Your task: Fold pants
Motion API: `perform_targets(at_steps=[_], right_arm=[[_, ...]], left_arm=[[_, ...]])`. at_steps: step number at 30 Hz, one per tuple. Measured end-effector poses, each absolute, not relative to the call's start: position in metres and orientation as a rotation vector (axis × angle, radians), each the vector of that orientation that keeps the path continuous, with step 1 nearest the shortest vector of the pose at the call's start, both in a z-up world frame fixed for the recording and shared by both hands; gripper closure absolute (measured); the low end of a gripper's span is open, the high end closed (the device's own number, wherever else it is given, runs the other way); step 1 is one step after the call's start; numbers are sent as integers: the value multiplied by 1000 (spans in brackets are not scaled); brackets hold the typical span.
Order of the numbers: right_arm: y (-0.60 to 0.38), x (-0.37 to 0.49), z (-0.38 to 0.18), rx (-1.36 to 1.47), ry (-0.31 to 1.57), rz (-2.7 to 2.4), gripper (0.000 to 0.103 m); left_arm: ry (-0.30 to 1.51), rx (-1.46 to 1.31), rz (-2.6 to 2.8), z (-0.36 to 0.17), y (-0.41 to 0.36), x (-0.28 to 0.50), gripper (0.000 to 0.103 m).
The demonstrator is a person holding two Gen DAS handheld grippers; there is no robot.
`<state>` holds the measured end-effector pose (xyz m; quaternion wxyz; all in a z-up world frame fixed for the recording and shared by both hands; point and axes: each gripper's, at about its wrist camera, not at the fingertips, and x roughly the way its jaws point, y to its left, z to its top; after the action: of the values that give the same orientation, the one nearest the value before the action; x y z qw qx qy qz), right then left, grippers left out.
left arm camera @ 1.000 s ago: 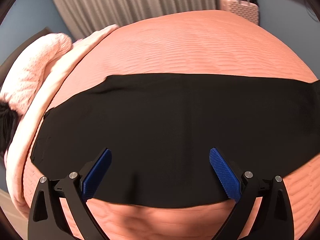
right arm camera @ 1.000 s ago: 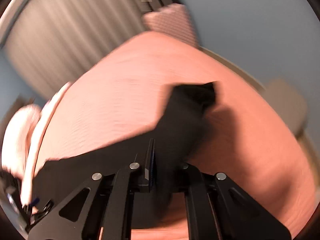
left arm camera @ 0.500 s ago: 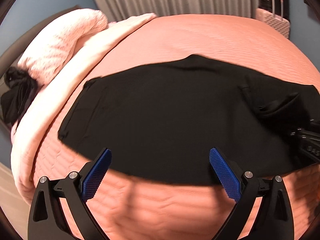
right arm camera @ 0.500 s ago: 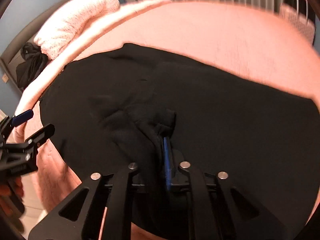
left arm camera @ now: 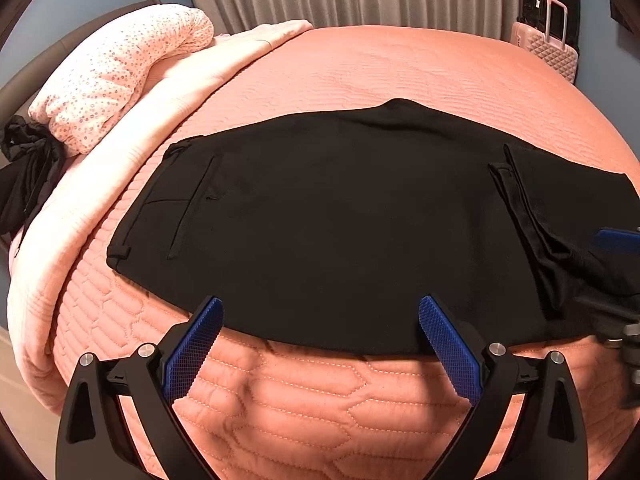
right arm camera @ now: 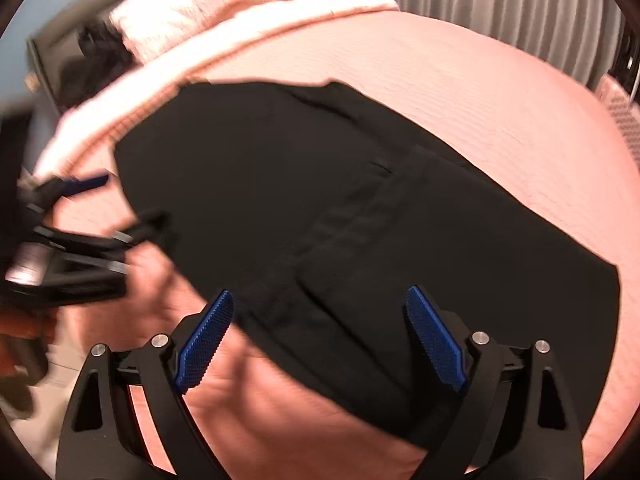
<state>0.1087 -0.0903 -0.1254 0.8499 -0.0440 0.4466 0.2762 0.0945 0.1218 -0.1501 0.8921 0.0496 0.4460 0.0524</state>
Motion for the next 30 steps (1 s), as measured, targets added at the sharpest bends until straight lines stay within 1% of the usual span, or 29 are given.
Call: perform_targets(at_steps=[3, 4, 5, 6, 7, 10, 11, 12, 13, 14, 16, 17, 20, 22, 24, 25, 26, 27, 28, 29, 30], right_arm=[[-107, 107, -117, -72, 945, 543, 16], [-108, 109, -120, -94, 955, 537, 22], [-106, 115, -126, -138, 977, 519, 41], [-104, 121, -133, -162, 1003, 515, 46], [-93, 128, -138, -168, 1016, 525, 48], [-85, 137, -154, -199, 1048, 569, 50], [-84, 137, -156, -212, 1042, 580, 52], [-84, 137, -157, -219, 1037, 588, 57], [-85, 140, -155, -221, 1040, 573, 77], [-88, 144, -153, -202, 1040, 563, 89], [-93, 148, -144, -152, 1021, 571, 96], [-94, 144, -134, -152, 998, 582, 97], [-84, 123, -114, -212, 951, 643, 97], [-76, 118, -128, -277, 993, 655, 95], [-72, 115, -149, -356, 1039, 632, 90], [-72, 110, -145, -352, 1013, 638, 82], [-71, 106, -138, -344, 989, 650, 64], [-70, 102, -131, -346, 953, 655, 54], [-67, 99, -125, -356, 912, 653, 37], [-62, 98, -123, -373, 888, 661, 26], [-58, 100, -125, -394, 885, 664, 25]], left_arm=[[920, 90, 116, -149, 128, 94, 5], [922, 84, 120, -150, 131, 94, 5], [928, 72, 125, -151, 133, 94, 5], [936, 61, 132, -153, 134, 95, 5], [941, 52, 133, -153, 135, 95, 5], [942, 34, 130, -152, 136, 93, 5], [939, 40, 130, -152, 136, 93, 5], [940, 47, 128, -152, 135, 92, 5], [944, 55, 129, -153, 134, 93, 5], [945, 59, 130, -154, 134, 93, 5], [945, 58, 129, -154, 134, 93, 5], [945, 54, 129, -154, 134, 93, 5], [938, 41, 127, -152, 133, 92, 5], [936, 35, 121, -151, 132, 91, 5], [938, 36, 117, -151, 129, 92, 5], [939, 40, 116, -150, 128, 92, 5], [935, 46, 117, -149, 128, 91, 5], [928, 51, 117, -147, 129, 90, 5], [925, 53, 118, -147, 129, 89, 5], [929, 52, 123, -147, 131, 90, 5], [936, 46, 129, -148, 132, 90, 5]])
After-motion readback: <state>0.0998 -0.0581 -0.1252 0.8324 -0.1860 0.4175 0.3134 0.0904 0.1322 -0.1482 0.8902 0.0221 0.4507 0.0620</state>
